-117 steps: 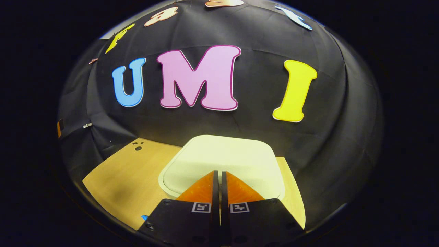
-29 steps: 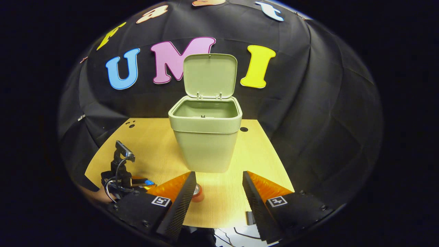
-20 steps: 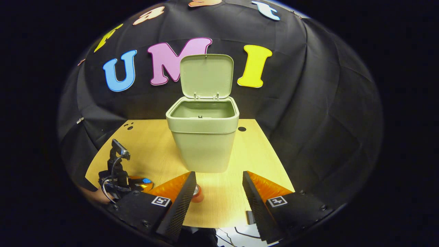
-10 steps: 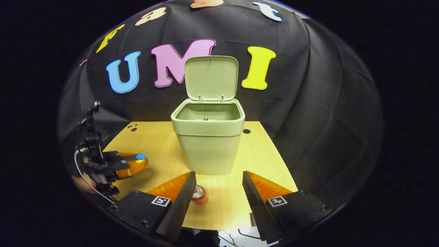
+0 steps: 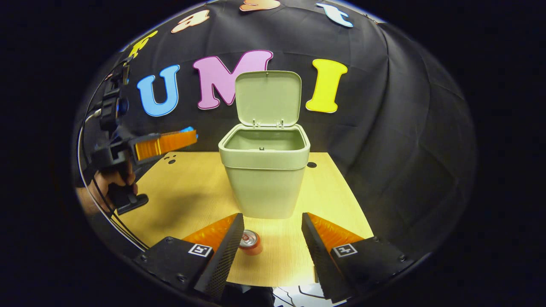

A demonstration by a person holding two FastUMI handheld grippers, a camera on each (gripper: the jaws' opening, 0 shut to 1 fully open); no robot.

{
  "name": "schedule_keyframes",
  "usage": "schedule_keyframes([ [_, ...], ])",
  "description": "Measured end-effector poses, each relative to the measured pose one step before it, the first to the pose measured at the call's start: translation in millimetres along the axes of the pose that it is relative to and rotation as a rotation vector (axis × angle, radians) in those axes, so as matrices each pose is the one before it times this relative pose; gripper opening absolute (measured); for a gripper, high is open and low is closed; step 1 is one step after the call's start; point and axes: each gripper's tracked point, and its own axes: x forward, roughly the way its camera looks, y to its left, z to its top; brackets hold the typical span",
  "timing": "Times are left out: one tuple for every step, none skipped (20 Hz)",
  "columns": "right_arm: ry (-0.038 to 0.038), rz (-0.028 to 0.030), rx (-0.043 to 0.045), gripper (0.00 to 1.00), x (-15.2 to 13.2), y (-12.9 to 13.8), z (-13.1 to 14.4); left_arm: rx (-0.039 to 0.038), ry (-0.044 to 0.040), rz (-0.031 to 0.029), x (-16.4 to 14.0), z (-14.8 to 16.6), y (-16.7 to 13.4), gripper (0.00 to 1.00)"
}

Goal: Press the lid of the desktop garbage bin to open it, pick up the crumpled paper on the desktop and throw it into the bin, then pick up the pop can on the desktop and drop it into the bin, and finally close the garbage bin lid.

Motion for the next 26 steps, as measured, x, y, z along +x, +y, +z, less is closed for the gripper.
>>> schedule_keyframes([
  [-0.00595,0.00453,0.0004,0.87,-0.65,0.81,1.36,0.01841,-0.01576,-0.00876,6.49,6.76,-3.11,0.46],
  [-0.00282,0.00323,-0.0006,0.87,-0.58,0.78,0.7,0.01644,-0.01262,-0.01149,6.97,5.62,-3.14,0.46],
  [-0.00247,0.00285,-0.00349,0.87,-0.25,0.64,0.25,0.01473,-0.00968,-0.00977,6.05,4.65,-4.74,0.46],
  [0.00075,0.00123,-0.00505,0.87,-0.06,0.7,0.1,0.01298,-0.01115,-0.01284,6.36,6.21,-3.8,0.46],
  [0.00038,0.00191,-0.00522,0.87,-0.62,0.63,-0.19,0.0137,-0.00677,-0.01203,8.03,2.97,-4.03,0.46],
  [0.00056,-0.00018,-0.00369,0.87,-0.27,0.42,-0.2,0.0119,-0.00469,-0.01282,6.53,2.86,-3.78,0.46],
  [-0.00129,0.00073,-0.00051,0.87,-0.16,0.16,0.81,0.00739,-0.00483,-0.00985,6.87,0.68,-3.49,0.46],
  [-0.00123,0.00178,0.00414,0.87,0.29,1.08,0.21,0.00242,-0.00181,-0.00776,6.02,1.46,-2.37,0.45],
  [-0.00201,0.00095,0.00639,0.86,0.03,0.51,1.24,0.00378,-0.00152,-0.00588,5.39,-0.38,-1.61,0.46],
  [-0.00577,0.00503,0.00807,0.86,-0.66,1.16,1.62,0.00637,0.00237,-0.00492,4.71,-0.2,-0.95,0.46],
  [-0.01372,0.00457,0.00721,0.86,-0.22,1.36,3.93,0.00755,0.00352,-0.00494,4.92,-2.04,-1.14,0.46],
  [-0.00672,0.0017,0.00212,0.87,-0.2,0.42,0.87,0.00419,0.00275,-0.0022,4.36,-0.8,-0.33,0.46],
  [-0.00161,-0.00055,-0.00049,0.87,-0.07,-0.28,0.11,0.00159,0.00426,-0.00195,5.18,-1.89,-0.2,0.46],
  [0.00231,0.00135,0.00298,0.87,1.33,-0.35,-0.39,-0.00207,0.00423,0.00063,4.28,-1.91,0.42,0.46],
  [0.00388,0.00006,0.00779,0.87,0.7,0.02,-1.46,-0.00431,0.00803,0.00046,3.46,-4.32,0.82,0.46],
  [0.00534,-0.00249,0.00941,0.88,0.07,-1.11,-1.82,-0.00448,0.01001,0.00242,2.71,-3.08,0.91,0.46],
  [0.00169,0.00093,0.01015,0.88,0.72,-0.17,-1.06,-0.00428,0.01405,0.00067,2.67,-6.49,0.62,0.46],
  [0.00455,-0.00145,0.00889,0.89,0.76,-0.09,-1.05,-0.00361,0.0117,-0.0011,3.54,-3.9,0.08,0.45],
  [0.00171,-0.00044,0.00476,0.89,0.41,-0.87,-0.12,-0.00502,0.01315,-0.00095,3.25,-4.68,0.38,0.46],
  [0.00211,-0.00293,0.00197,0.89,0.03,-1.35,-1.26,-0.00418,0.01172,-0.00179,2.39,-4.66,-0.07,0.46],
  [0.00021,-0.0023,0.00144,0.89,0.53,-1.14,0.3,-0.00255,0.01211,0.00129,2.15,-4.4,0.91,0.48],
  [-0.00056,-0.00138,0.00144,0.88,0.29,-0.38,-0.35,-0.00065,0.01334,-0.00069,3.49,-3.7,0.02,0.46],
  [-0.00153,-0.00071,0.00217,0.88,0.29,-0.55,1.01,0.00107,0.00938,-0.0016,1.41,-4.13,-0.37,0.48],
  [-0.00226,-0.00011,0.00341,0.88,0.07,-0.43,0.14,0.0031,0.00876,-0.00165,0.83,-1.94,-0.61,0.49],
  [-0.00009,0.00197,0.00518,0.88,0.68,0.25,-0.58,0.00561,0.00386,0.00033,0.51,-2.0,0.06,0.52],
  [0.00166,0.00098,0.00549,0.88,0.35,-0.45,-0.75,0.00698,0.00242,0.00031,0.42,-0.67,-0.33,0.53],
])
